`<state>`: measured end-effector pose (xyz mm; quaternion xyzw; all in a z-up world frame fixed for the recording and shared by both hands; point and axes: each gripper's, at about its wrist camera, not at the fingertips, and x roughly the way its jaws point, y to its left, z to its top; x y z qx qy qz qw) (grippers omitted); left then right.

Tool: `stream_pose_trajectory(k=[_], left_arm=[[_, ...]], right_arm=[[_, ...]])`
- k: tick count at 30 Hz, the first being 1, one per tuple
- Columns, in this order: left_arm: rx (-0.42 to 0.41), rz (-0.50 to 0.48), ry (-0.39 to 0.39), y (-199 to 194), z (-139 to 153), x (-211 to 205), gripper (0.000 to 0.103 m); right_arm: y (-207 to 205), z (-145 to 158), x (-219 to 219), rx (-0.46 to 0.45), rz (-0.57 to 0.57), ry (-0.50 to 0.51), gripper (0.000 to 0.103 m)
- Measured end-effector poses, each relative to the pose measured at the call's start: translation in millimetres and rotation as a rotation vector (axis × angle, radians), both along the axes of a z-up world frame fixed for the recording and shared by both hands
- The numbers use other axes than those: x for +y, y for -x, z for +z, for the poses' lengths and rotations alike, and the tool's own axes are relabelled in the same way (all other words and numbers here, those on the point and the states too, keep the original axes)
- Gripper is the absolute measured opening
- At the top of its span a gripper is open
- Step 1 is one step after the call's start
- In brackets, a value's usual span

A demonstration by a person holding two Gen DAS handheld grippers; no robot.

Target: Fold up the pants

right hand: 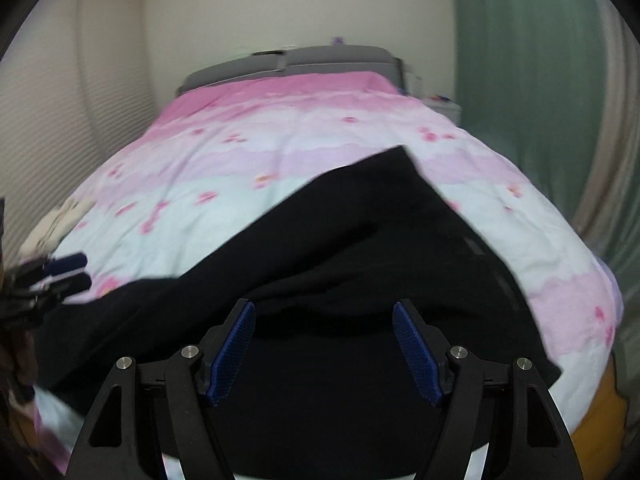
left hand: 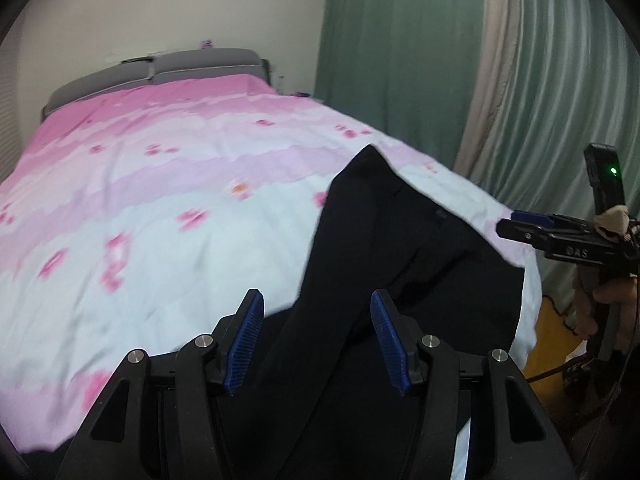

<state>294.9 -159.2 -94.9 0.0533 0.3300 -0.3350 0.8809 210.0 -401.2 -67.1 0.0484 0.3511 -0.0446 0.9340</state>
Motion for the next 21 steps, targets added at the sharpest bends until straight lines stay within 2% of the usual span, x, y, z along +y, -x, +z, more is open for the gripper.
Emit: stream_pose_trajectory(k=[4,11,15,21], left_arm=[[0.004,-0.027,-0.007,-41,3,-48,0.055],[0.085,-0.084,-0.043,-131,-15,-107,0.053],[0.144,-0.134,-0.069,-164,-35,-128,0.05],[0.222,-0.186,-0.103,-190,-65,-150,0.044]], right_arm=[[-35,10,-47,0.014,-0.048,-0.017,0.072],[-146,21,-106,0.107,-0.078,-0.094,0.072],[-221,22,-132,0.173,-0.031,-0.093,0.072],[-304,-3,-158,0.342,0.068,-0.127,0.072]])
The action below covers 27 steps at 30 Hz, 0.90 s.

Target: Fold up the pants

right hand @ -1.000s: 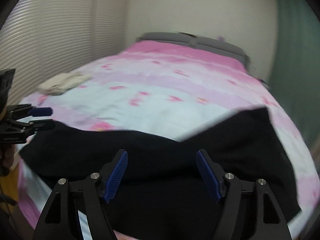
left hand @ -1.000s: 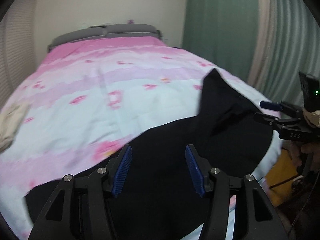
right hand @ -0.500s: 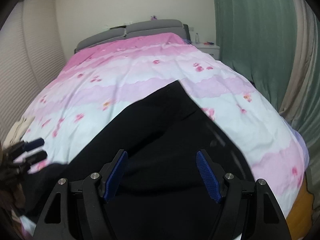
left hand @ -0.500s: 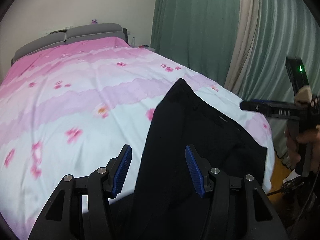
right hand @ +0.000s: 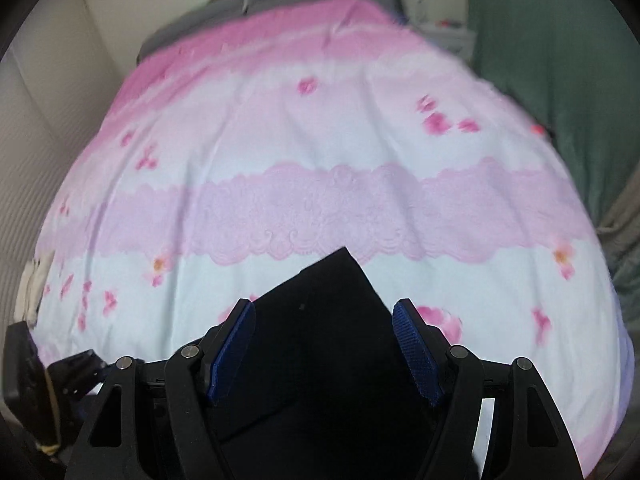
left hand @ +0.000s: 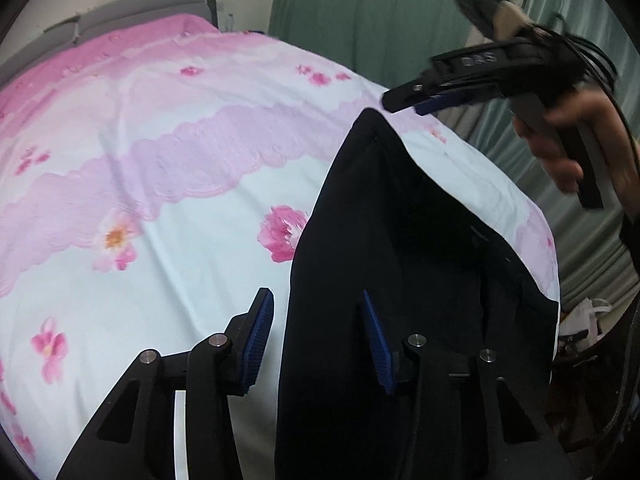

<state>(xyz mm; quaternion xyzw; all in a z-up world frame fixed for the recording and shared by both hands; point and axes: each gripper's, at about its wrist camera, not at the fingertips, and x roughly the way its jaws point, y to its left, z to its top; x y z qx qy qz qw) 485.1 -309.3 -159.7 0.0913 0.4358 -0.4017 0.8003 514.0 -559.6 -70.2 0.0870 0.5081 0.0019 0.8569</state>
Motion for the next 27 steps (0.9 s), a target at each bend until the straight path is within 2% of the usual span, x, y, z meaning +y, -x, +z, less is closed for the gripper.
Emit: stream_pose_trajectory(k=[2,5,7,8,9,10,11,15,19,23,27], left_arm=[[0.023,-0.011,0.002,-6,-8,-3,0.043],[0.053,-0.019,-0.006,-14,-18,-10,0.037],[0.065,-0.021,-0.014,-16,-23,-13,0.034],[0.073,-0.024,-0.029,-17,-26,-15,0.032],[0.075,-0.028,-0.037,-16,-28,-16,0.026],[0.077,-0.037,-0.041,-15,-29,-17,0.019],[0.072,-0.045,-0.041,-12,-29,-18,0.017],[0.059,-0.031,-0.004,-5,-16,-15,0.011],[0.023,-0.028,0.031,13,9,-15,0.01],[-0.03,-0.068,0.065,56,46,-20,0.009],[-0.069,-0.115,0.086,111,72,-30,0.009]], right_arm=[[-20,-11,-2,0.06,0.037,0.015,0.072],[-42,-31,-3,0.142,0.111,0.022,0.072],[-50,-41,-7,0.162,0.135,0.004,0.063],[-53,-44,-9,0.16,0.143,-0.027,0.035],[-54,-46,-11,0.152,0.156,-0.067,0.014],[-53,-46,-12,0.142,0.149,-0.057,0.008],[-51,-45,-13,0.124,0.149,-0.055,0.006],[-33,-33,-26,0.05,0.174,-0.156,0.004],[0,-14,-34,0.001,0.167,-0.142,0.003],[41,16,-44,-0.059,0.165,-0.122,0.003],[109,48,-56,-0.116,0.161,-0.086,0.003]])
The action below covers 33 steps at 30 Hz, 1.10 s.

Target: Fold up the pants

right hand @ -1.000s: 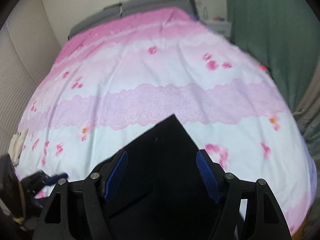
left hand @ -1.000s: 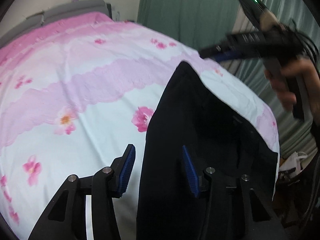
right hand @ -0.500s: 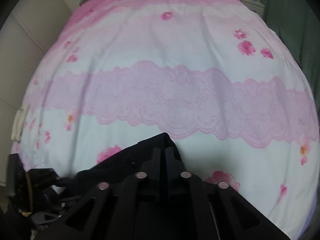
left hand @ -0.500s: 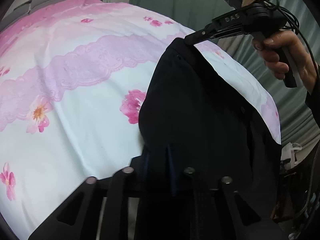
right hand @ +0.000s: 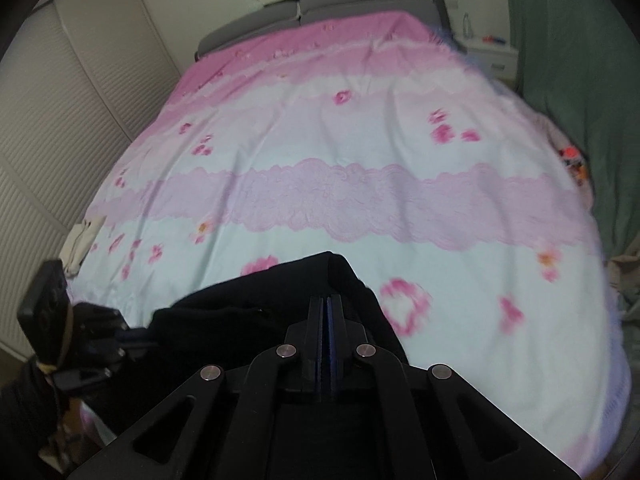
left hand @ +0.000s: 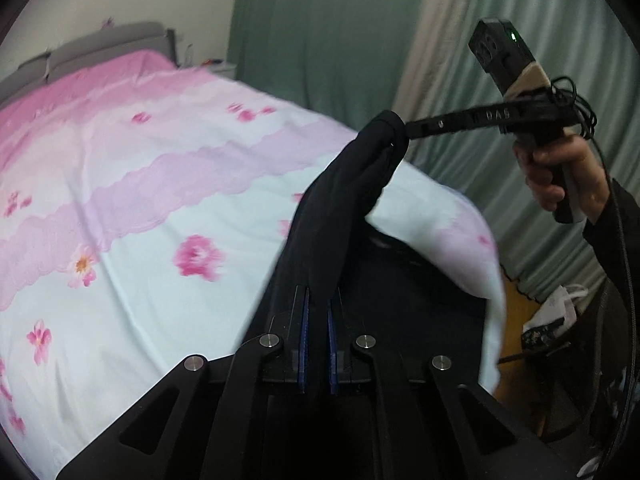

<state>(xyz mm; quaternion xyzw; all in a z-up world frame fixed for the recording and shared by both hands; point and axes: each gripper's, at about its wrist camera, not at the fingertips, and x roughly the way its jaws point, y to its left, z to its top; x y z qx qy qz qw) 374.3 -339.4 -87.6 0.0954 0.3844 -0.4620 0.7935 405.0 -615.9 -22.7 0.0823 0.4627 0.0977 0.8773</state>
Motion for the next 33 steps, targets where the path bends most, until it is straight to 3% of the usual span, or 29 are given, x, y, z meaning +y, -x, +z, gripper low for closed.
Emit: stream_pose_trajectory(k=[4,7,12,17,23,25,26,28,30,33], left_arm=[[-0.047,-0.063,-0.002,68,5,-17,0.009],[-0.076,-0.107,-0.012,119,-9,-32,0.009],[-0.046,-0.134,-0.067,170,-70,-61,0.009],[-0.038,-0.113,-0.109,191,-126,-75,0.01],[-0.095,-0.08,-0.082,202,-124,-72,0.012],[-0.111,-0.078,-0.082,208,-118,-71,0.02],[-0.116,-0.078,-0.078,210,-115,-70,0.025],[-0.135,-0.077,-0.051,216,-107,-62,0.042],[-0.151,-0.061,-0.03,221,-99,-54,0.054],[-0.161,-0.042,-0.015,223,-90,-41,0.055]], right_arm=[[82,14,-11,-0.043,-0.014,0.034,0.003],[144,7,-20,-0.061,-0.035,0.066,0.002],[224,-49,-41,-0.044,-0.095,0.094,0.001],[259,-120,-66,0.0,-0.195,0.033,0.001],[285,-163,-66,-0.001,-0.277,-0.035,0.001],[291,-165,-60,-0.011,-0.318,-0.031,0.002],[294,-165,-58,-0.017,-0.332,-0.042,0.006],[300,-163,-52,-0.046,-0.369,-0.075,0.022],[307,-158,-41,-0.088,-0.41,-0.111,0.049],[314,-153,-26,-0.129,-0.471,-0.156,0.056]])
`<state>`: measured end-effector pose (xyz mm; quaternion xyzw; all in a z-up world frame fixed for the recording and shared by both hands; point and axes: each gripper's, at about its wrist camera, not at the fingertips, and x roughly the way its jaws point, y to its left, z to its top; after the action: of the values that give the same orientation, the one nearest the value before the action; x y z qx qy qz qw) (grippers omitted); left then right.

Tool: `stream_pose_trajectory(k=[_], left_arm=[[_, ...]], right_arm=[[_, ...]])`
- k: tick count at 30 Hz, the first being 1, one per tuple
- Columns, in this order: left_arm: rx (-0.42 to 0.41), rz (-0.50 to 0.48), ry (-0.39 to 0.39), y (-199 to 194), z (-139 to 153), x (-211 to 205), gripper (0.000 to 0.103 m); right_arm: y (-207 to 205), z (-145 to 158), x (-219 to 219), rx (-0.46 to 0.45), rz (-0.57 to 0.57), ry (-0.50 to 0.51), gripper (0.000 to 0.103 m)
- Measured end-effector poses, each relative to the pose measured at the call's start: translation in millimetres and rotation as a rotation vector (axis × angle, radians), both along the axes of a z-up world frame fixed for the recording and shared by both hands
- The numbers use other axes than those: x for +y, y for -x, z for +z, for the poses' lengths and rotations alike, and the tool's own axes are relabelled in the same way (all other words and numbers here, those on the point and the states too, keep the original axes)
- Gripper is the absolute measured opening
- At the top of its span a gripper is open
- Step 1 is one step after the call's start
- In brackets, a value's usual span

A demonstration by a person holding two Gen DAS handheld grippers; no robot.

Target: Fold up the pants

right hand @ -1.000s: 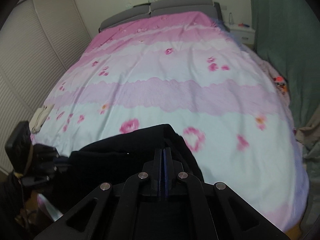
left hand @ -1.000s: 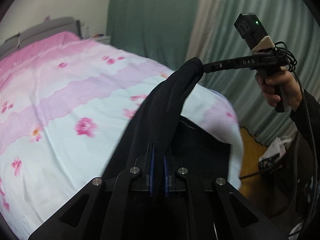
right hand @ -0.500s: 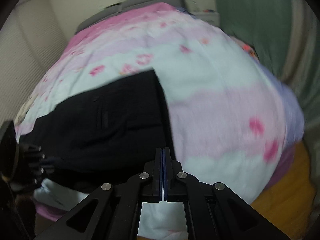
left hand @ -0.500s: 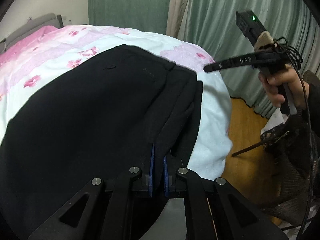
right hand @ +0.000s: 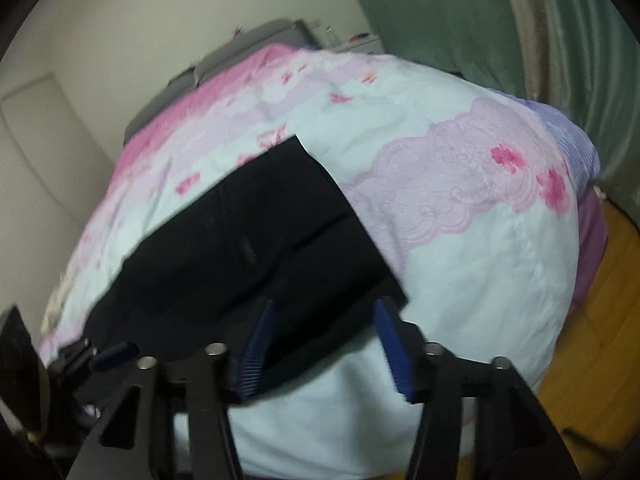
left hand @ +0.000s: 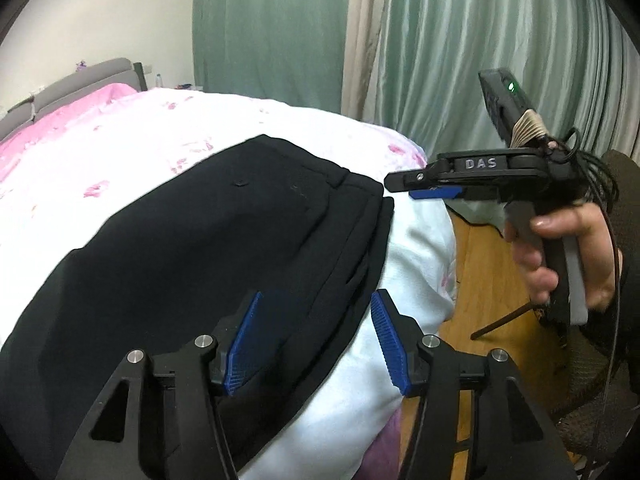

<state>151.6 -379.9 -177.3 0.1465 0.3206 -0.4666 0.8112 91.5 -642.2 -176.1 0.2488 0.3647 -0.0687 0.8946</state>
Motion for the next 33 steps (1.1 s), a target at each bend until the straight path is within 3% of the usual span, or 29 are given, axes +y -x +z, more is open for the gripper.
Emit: stream_pose_trajectory(k=[5,10,11,12,15,18,20,27,28,31,32,33], left_arm=[[-0.032,0.073,0.005,-8,9,27,0.055],[-0.013,0.146,0.02,-21,11,50,0.055],[-0.01,0.157,0.022,-24,11,53,0.055],[-0.008,0.167,0.025,-26,11,57,0.055],[-0.008,0.181,0.035,-31,12,64,0.055],[-0.005,0.189,0.048,-33,14,71,0.055],[-0.002,0.195,0.056,-36,15,75,0.055],[0.008,0.193,0.051,-37,16,86,0.055],[0.007,0.192,0.051,-37,17,85,0.055],[0.014,0.194,0.059,-40,18,83,0.055],[0.017,0.194,0.061,-40,18,82,0.055],[0.019,0.194,0.062,-40,18,81,0.055]], right_arm=[[-6,-18,12,0.002,-0.104,-0.141,0.056],[-20,-45,20,0.017,-0.185,-0.218,0.052],[-21,-48,20,0.0,-0.199,-0.224,0.034],[-23,-52,20,-0.021,-0.202,-0.239,0.004],[-18,-55,18,-0.057,-0.241,-0.284,0.004],[-4,-30,37,-0.108,-0.247,-0.175,0.004],[6,-21,43,-0.129,-0.274,-0.16,0.004],[6,-75,32,-0.058,-0.323,-0.308,0.006],[8,-75,31,-0.07,-0.327,-0.312,0.01],[9,-62,29,-0.093,-0.358,-0.256,0.036],[9,-58,27,-0.084,-0.387,-0.225,0.05],[10,-56,24,-0.082,-0.407,-0.213,0.053]])
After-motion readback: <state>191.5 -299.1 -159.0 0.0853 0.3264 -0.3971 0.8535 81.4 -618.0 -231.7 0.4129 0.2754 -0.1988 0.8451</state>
